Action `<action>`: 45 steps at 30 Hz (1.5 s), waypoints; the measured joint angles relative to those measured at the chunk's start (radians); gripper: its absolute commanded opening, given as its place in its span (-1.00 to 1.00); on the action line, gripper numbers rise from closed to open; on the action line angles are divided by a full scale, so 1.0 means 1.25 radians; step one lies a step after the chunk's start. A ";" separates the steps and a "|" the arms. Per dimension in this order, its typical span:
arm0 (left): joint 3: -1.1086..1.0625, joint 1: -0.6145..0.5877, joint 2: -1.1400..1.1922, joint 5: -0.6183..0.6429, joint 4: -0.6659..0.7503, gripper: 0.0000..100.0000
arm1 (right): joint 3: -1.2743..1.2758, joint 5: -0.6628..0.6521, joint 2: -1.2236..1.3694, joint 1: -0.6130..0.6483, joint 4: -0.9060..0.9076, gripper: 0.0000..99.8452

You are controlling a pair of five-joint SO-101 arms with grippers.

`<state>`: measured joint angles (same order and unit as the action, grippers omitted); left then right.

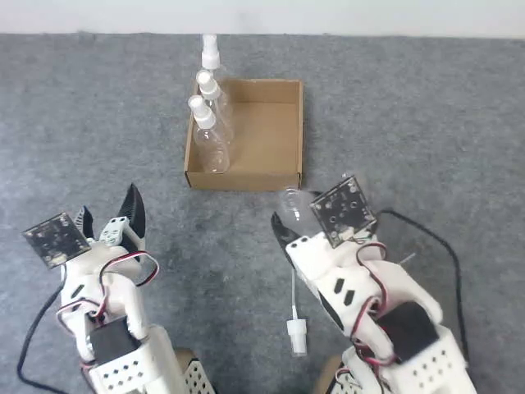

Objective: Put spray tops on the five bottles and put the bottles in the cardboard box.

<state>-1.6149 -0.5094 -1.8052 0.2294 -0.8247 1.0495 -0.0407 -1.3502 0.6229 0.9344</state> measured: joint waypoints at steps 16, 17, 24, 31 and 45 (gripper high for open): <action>0.000 0.080 0.000 -0.038 -0.044 -0.42 | 0.066 0.120 -0.001 -0.189 -0.135 -0.83; 0.004 0.093 0.000 -0.047 -0.055 -0.42 | 0.066 0.129 -0.001 -0.223 -0.135 -0.83; 0.047 0.218 0.000 -0.133 -0.123 -0.42 | 0.074 0.201 -0.001 -0.450 -0.135 -0.83; 0.083 0.428 0.000 -0.217 -0.231 -0.42 | 0.082 0.230 -0.001 -0.528 -0.135 -0.82; 0.128 0.644 0.063 -0.249 -0.295 -0.42 | 0.097 0.230 -0.001 -0.530 -0.135 -0.82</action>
<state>-1.4553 0.2961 -1.7269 -0.0821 -1.1930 1.1707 0.2463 -1.3518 -0.0399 0.7656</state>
